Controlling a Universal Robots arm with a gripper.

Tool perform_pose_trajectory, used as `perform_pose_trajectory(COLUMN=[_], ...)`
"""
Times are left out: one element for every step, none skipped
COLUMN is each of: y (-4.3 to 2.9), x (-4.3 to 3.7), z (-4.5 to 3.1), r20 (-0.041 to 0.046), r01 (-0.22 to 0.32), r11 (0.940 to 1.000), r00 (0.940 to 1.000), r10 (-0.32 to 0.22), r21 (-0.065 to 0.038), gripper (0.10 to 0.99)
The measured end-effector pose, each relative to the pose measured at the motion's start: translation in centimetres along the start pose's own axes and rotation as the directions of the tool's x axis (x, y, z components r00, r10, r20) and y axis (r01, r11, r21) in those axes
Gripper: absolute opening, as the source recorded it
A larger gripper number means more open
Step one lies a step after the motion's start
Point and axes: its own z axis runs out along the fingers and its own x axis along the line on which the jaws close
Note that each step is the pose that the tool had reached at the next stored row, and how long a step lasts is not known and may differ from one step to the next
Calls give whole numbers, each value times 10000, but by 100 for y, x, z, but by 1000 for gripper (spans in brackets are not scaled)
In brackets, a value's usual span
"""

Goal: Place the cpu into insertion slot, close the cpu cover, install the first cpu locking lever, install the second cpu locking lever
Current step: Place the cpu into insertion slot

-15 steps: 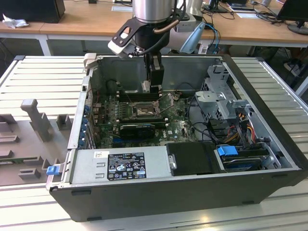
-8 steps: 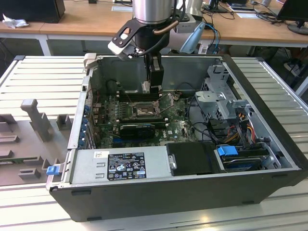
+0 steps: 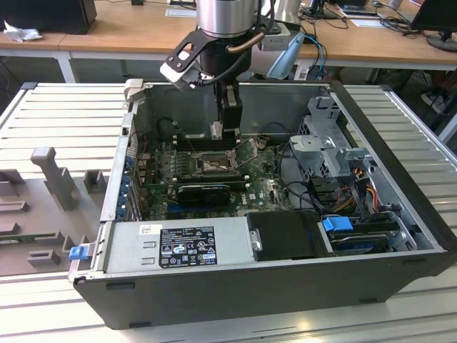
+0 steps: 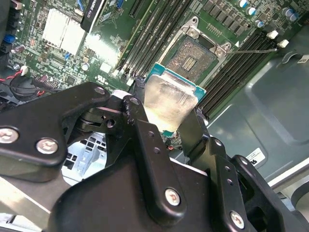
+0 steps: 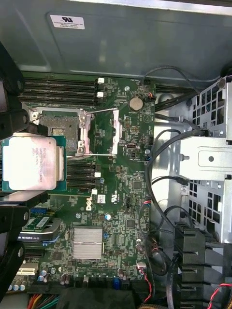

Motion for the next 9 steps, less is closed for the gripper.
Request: perform_pose_trajectory(y=[0, 0, 0, -1, -1, -1, -2, -2, -2], x=[0, 0, 0, 0, 0, 0, -1, -1, -1], z=[3, 5, 9, 11, 13, 18, 25, 28, 30], r20=[1, 3, 5, 6, 8, 10, 14, 17, 18], r01=[-11, -23, -51, -70, -94, -129, -180, -208, -230], r11=[10000, 10000, 10000, 10000, 10000, 9999, 9998, 9998, 9997], r00=[10000, 10000, 10000, 10000, 10000, 9999, 9998, 9998, 9997], r10=[11, 23, 51, 70, 94, 129, 180, 208, 230], r21=[0, 0, -1, -1, -2, -3, -4, -5, -5], gripper=[529, 529, 529, 529, 529, 529, 529, 529, 529])
